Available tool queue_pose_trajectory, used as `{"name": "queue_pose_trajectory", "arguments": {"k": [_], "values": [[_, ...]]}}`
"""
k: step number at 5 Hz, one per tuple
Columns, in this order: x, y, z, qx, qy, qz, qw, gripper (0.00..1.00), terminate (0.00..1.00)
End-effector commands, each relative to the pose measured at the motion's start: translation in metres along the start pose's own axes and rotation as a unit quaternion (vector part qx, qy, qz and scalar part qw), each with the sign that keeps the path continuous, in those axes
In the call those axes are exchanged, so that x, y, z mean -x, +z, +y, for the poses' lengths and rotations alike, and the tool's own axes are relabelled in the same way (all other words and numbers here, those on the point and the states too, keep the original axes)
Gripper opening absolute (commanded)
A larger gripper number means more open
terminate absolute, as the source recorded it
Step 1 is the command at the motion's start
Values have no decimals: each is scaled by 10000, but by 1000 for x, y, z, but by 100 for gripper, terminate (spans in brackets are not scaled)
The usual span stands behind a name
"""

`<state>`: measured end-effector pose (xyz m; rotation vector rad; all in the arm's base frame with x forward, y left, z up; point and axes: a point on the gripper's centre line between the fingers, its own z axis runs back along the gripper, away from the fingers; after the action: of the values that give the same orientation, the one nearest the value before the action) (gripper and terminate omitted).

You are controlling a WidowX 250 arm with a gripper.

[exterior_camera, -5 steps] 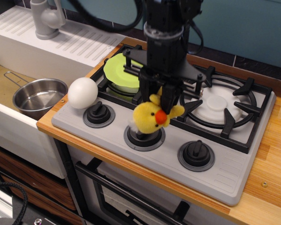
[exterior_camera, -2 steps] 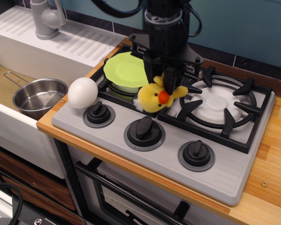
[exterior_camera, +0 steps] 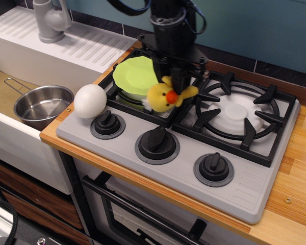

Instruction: Put stuffedduck on plate and egg in pot or pan in sink

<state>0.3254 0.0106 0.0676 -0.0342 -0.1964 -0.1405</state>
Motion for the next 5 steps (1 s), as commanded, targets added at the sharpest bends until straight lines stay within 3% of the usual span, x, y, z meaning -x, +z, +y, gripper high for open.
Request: {"name": "queue_pose_trajectory", "arguments": {"k": [1,5], "values": [[-25,16,33,-51,-177,-185,9997,0,0],[-33,7,61,24,-278,-249,9993,0,0]]}}
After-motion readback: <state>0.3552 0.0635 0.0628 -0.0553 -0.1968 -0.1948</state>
